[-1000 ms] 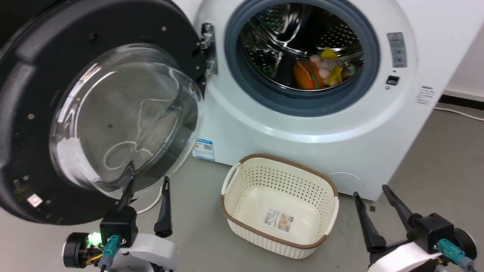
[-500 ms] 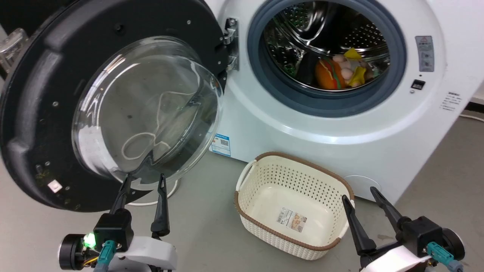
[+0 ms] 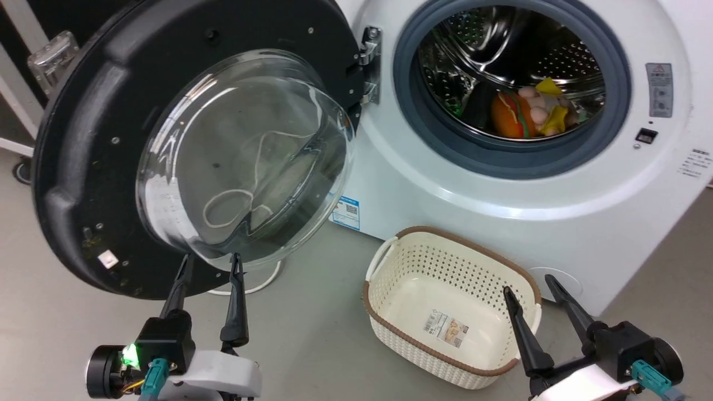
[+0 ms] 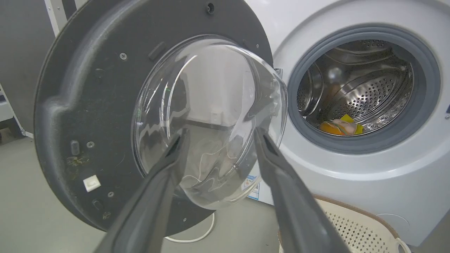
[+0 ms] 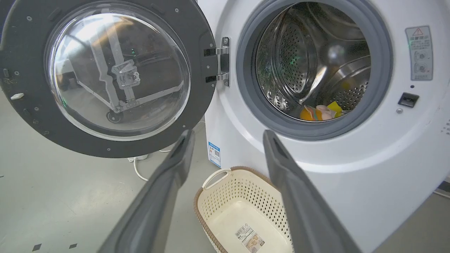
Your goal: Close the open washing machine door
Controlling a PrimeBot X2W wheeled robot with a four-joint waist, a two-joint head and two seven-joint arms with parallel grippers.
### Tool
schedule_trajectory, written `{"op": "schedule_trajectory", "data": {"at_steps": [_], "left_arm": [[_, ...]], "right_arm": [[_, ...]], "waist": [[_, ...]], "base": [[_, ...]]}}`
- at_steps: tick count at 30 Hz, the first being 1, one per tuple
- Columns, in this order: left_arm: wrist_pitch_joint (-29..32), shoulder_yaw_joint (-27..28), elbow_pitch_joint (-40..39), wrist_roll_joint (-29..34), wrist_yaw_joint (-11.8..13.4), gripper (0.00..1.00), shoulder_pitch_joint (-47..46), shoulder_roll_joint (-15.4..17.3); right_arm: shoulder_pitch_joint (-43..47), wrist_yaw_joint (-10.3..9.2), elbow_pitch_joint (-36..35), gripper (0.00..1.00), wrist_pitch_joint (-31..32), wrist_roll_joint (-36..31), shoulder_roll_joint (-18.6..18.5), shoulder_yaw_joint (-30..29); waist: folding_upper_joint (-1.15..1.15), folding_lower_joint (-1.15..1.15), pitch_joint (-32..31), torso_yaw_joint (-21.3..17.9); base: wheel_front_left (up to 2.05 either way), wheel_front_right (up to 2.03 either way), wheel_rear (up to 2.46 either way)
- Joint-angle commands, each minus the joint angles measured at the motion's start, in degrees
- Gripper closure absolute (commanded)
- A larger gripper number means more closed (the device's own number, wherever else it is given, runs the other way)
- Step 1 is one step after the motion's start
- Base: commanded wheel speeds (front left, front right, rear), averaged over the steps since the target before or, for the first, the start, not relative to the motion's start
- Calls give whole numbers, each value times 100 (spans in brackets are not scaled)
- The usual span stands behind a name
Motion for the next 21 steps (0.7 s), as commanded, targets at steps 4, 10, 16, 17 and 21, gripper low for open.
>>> {"op": "schedule_trajectory", "data": {"at_steps": [4,10,16,17,21], "left_arm": [[-103,-10,-2,-66,-110,100,64,22],[-175,421,-260,-401,-234,100,-98,60],[-245,1124,-419,-1077,-439,100,-572,206],[-224,1250,-422,-1260,-453,100,-693,239],[146,1850,-321,-2147,-480,100,-1325,536]], "right_arm": [[80,3,-13,0,-98,62,18,-26],[74,3,-107,0,-170,31,17,-48],[3,3,-168,0,-241,45,-110,-20],[-18,3,-174,0,-253,61,-137,-19],[-120,3,-185,0,-301,132,-205,1]], "waist": [[0,0,17,122],[0,0,255,153],[0,0,571,120],[0,0,617,111],[0,0,778,68]], "base": [[0,0,0],[0,0,0],[0,0,0],[0,0,0],[0,0,0]]}}
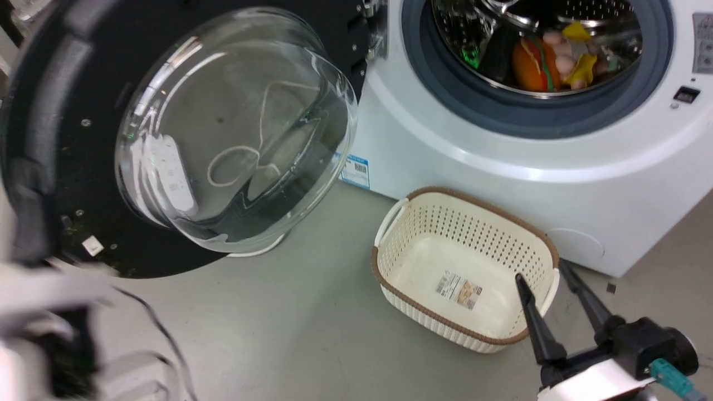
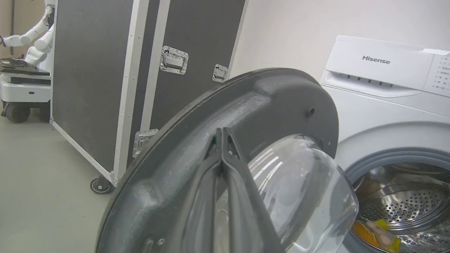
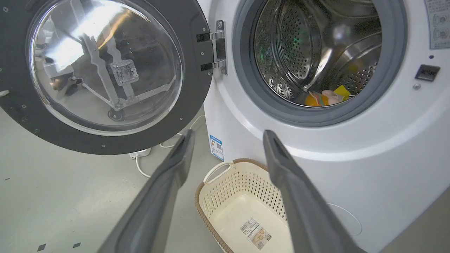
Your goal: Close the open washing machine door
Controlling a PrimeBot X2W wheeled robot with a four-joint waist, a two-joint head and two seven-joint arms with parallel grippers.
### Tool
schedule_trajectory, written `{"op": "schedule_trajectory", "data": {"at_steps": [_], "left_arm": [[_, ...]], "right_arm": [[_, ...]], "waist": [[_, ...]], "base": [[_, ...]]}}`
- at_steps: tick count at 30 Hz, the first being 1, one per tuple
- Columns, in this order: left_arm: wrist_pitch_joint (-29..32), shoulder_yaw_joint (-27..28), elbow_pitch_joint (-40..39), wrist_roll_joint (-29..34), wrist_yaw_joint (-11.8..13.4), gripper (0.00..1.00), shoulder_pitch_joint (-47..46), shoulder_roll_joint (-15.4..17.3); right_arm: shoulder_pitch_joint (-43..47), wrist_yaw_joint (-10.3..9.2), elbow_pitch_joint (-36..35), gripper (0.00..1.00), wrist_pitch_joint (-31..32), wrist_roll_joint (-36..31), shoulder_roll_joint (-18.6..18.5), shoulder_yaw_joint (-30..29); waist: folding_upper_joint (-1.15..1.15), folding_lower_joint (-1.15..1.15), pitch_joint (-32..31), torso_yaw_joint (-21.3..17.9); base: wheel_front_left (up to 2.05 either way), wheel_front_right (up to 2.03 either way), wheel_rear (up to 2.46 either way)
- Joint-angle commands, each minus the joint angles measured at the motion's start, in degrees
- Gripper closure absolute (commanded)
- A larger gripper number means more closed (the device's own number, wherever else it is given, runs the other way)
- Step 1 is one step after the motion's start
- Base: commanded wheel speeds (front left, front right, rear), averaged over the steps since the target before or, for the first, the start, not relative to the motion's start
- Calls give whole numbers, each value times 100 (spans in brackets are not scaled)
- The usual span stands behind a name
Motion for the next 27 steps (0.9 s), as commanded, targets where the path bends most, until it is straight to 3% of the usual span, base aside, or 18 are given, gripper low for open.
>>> {"op": "schedule_trajectory", "data": {"at_steps": [1,7,12,18,22,27], "left_arm": [[155,240,75,-257,0,100,-298,217],[1015,1074,930,-1516,320,100,-1332,757],[1955,1436,1673,-2388,681,100,-1899,1105],[2856,1848,2388,-3285,1087,100,-2350,1318],[3627,1932,2605,-3874,1127,100,-2445,1357],[4636,1911,2481,-4609,908,100,-2374,1287]], "right_arm": [[-94,3,-32,0,-66,116,-28,-2],[-247,4,-38,0,-138,362,-89,-17],[-346,4,-37,0,-198,435,-187,30],[-390,4,-19,0,-269,467,-236,116],[-403,4,-24,0,-317,461,-258,132],[-414,4,-1,0,-377,496,-258,110]], "waist": [[0,-1,97,-41],[0,-1,286,-92],[0,-1,430,-134],[0,-1,545,-190],[0,-1,583,-188],[0,-1,572,-167]], "base": [[0,0,0],[0,0,0],[0,0,0],[0,0,0],[0,0,0],[0,0,0]]}}
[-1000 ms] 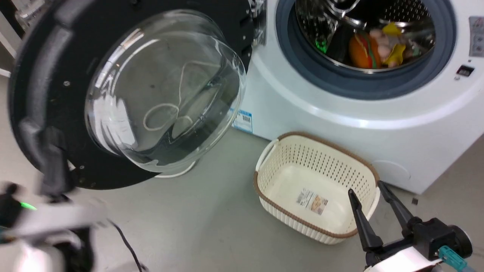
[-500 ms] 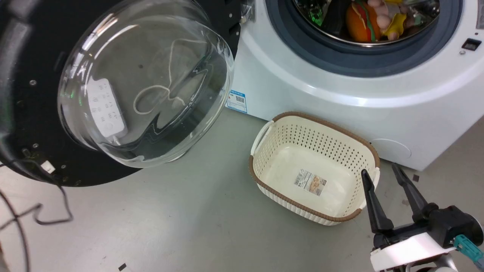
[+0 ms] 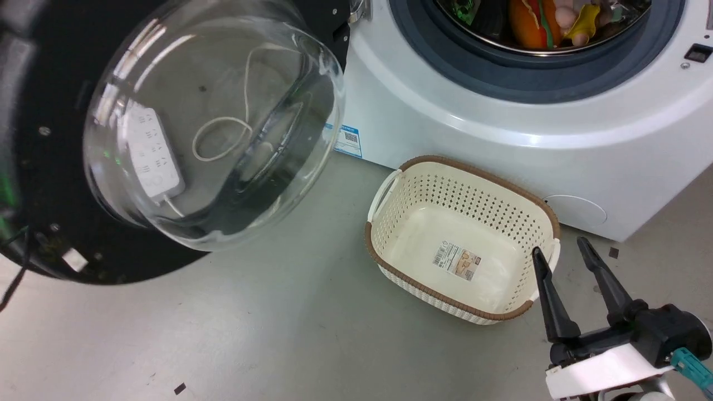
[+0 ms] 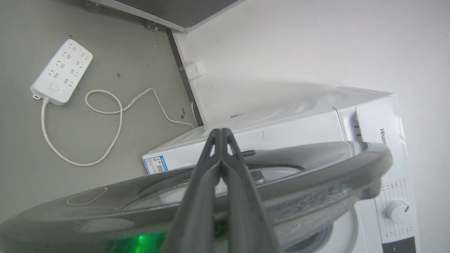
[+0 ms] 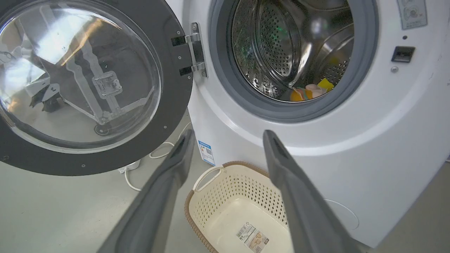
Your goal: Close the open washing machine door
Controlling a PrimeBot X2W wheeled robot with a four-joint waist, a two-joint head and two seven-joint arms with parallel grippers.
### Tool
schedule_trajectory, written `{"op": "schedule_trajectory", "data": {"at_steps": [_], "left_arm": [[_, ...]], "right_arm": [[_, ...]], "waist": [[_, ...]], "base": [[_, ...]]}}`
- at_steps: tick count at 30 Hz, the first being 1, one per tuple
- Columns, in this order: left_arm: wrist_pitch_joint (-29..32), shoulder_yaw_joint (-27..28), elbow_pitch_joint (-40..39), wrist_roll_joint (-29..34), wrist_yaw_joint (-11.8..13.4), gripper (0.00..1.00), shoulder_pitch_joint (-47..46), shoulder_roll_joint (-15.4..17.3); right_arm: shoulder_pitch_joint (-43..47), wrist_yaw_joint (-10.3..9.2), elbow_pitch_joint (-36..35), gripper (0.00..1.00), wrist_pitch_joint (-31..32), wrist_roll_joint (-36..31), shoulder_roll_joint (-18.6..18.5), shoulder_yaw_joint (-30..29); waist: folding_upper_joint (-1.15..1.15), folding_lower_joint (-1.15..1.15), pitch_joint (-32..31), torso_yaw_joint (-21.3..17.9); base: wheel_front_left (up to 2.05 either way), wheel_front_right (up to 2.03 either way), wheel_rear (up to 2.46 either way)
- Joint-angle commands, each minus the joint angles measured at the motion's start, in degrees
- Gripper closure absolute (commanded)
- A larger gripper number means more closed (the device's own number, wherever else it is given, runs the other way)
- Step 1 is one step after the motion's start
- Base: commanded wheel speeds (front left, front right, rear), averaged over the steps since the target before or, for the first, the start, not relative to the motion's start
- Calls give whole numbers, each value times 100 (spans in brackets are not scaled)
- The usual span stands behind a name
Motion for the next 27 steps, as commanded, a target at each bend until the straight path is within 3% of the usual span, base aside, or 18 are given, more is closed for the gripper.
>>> {"op": "schedule_trajectory", "data": {"at_steps": [1,8,15,16,17,18,22,23,24,25,27], "left_arm": [[451,-23,-92,-394,-145,100,7,-120],[1933,-199,-927,-1336,-109,100,703,-565],[2738,-600,-2053,-1765,34,100,1544,-1210],[2738,-600,-2053,-1765,34,100,1544,-1210],[2829,-951,-2604,-1844,74,100,1987,-1609],[2806,-1069,-2721,-1889,88,100,2094,-1685],[2615,-1496,-2933,-2080,89,100,2418,-1800],[2395,-1882,-2966,-2250,4,100,2630,-1817],[2395,-1882,-2966,-2250,4,100,2630,-1817],[2001,-2346,-2941,-2514,-130,100,2822,-1820],[1792,-2575,-2934,-2640,-213,100,2908,-1821]], "right_arm": [[-98,4,18,0,-70,53,-24,-5],[-39,5,114,0,-107,55,86,-43],[35,5,196,0,-107,14,219,-95],[35,5,196,0,-107,14,219,-95],[37,5,228,0,-107,-37,273,-164],[36,5,231,0,-107,-47,284,-196],[33,5,244,0,-107,-84,313,-283],[21,5,254,0,-107,-111,324,-350],[21,5,254,0,-107,-111,324,-350],[-3,5,260,0,-107,-135,332,-428],[-21,5,263,0,-107,-149,336,-464]], "waist": [[0,0,-24,12],[0,0,-249,15],[0,0,-518,-46],[0,0,-518,-46],[0,0,-599,-154],[0,0,-608,-190],[0,0,-628,-339],[0,0,-617,-463],[0,0,-617,-463],[0,0,-592,-613],[0,0,-574,-704]], "base": [[0,0,0],[0,0,0],[0,0,0],[0,0,0],[0,0,0],[0,0,0],[0,0,0],[0,0,0],[0,0,0],[0,0,0],[0,0,0]]}}
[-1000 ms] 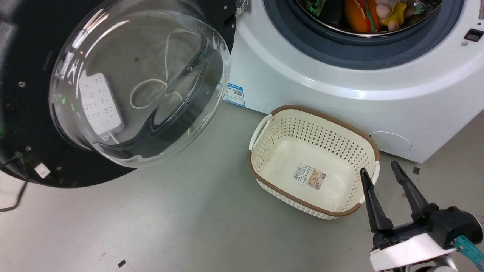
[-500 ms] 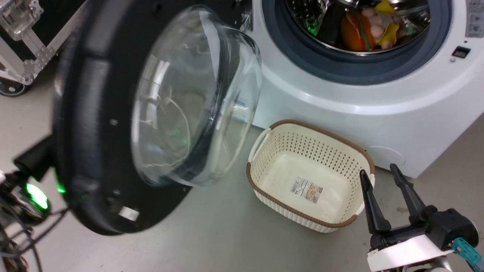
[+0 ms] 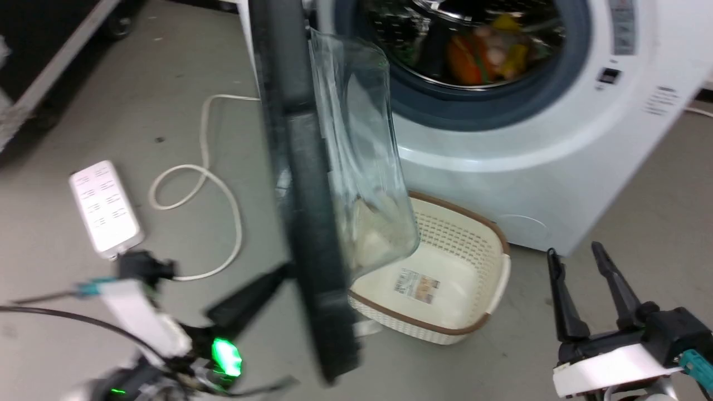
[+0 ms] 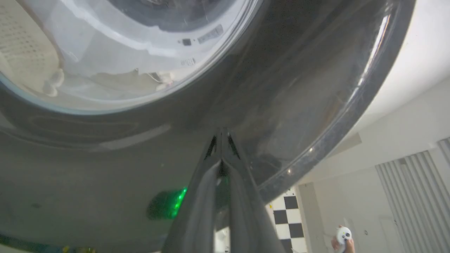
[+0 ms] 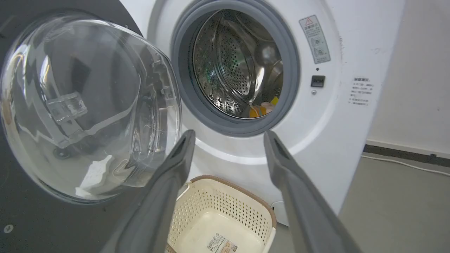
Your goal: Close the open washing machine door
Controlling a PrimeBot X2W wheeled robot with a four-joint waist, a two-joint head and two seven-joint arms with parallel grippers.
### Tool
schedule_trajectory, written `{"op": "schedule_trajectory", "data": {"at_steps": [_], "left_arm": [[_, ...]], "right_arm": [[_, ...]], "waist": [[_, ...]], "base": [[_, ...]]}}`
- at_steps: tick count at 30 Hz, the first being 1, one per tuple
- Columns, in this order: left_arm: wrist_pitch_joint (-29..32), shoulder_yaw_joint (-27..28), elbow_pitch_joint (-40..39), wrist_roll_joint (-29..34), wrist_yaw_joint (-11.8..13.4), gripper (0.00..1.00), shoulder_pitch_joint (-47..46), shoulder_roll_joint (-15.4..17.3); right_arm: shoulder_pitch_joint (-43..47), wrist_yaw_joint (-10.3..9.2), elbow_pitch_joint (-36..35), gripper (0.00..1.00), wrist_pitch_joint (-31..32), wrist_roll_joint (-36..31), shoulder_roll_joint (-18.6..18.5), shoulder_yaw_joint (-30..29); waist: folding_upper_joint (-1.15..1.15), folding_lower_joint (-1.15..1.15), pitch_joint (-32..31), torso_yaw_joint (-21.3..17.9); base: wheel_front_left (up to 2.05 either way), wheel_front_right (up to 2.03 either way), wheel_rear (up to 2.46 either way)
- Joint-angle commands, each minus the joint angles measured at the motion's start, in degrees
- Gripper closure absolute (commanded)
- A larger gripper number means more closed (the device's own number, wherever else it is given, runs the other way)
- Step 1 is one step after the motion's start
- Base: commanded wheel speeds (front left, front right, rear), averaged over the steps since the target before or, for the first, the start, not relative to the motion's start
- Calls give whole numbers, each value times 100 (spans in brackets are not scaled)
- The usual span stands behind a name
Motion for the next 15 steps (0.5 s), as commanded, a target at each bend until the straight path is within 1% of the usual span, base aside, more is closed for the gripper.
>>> {"op": "schedule_trajectory", "data": {"at_steps": [1,2,3,4,5,6,7,11,15], "left_arm": [[-406,-456,27,-278,-180,100,164,-32],[-406,-456,27,-278,-180,100,164,-32],[-732,-877,87,-360,-375,100,244,-33],[-732,-877,87,-360,-375,100,244,-33],[-932,-1050,148,-404,-465,100,257,-33],[-1321,-1375,289,-506,-615,100,233,-33],[-1321,-1375,289,-506,-615,100,233,-33],[-1966,-1974,668,-516,-839,100,5,-34],[-2557,-2432,1114,-701,-1023,100,-394,-34]], "right_arm": [[-69,5,17,0,-25,-36,24,-95],[-69,5,17,0,-25,-36,24,-95],[-105,5,14,0,-25,-30,31,-184],[-105,5,14,0,-25,-30,31,-184],[-124,5,15,0,-25,-24,34,-220],[-166,5,25,0,-25,-22,37,-255],[-166,5,25,0,-25,-22,37,-255],[-251,5,33,0,-25,1,40,-302],[-350,5,46,0,-25,50,45,-329]], "waist": [[0,0,73,-316],[0,0,73,-316],[0,0,148,-506],[0,0,148,-506],[0,0,186,-604],[0,0,271,-824],[0,0,271,-824],[0,0,491,-1263],[0,0,744,-1710]], "base": [[0,0,0],[0,0,0],[0,0,0],[0,0,0],[0,0,0],[0,0,0],[0,0,0],[0,0,0],[0,0,0]]}}
